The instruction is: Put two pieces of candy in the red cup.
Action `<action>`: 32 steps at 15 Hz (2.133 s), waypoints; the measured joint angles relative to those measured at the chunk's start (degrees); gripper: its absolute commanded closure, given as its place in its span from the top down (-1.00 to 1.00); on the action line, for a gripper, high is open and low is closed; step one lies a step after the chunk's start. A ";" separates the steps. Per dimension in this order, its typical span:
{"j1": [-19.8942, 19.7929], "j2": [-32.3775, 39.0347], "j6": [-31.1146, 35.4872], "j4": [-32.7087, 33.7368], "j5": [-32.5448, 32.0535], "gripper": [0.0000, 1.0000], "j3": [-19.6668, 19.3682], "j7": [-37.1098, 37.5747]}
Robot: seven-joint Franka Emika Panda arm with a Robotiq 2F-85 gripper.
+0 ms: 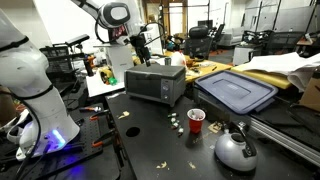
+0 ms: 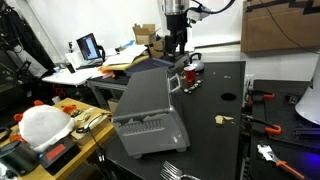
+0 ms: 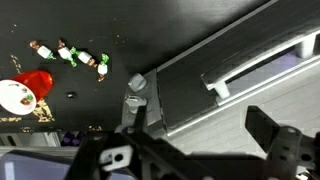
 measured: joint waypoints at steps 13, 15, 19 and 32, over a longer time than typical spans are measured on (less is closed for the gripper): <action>-5.68 0.74 0.42 -5.91 -4.84 1.00 -3.84 2.36; -6.38 1.27 1.55 -6.92 -5.40 1.00 -4.69 2.36; -7.55 3.49 4.72 -8.41 -5.79 1.00 -6.13 2.29; -7.75 16.14 16.71 -8.26 -11.20 1.00 -8.99 2.06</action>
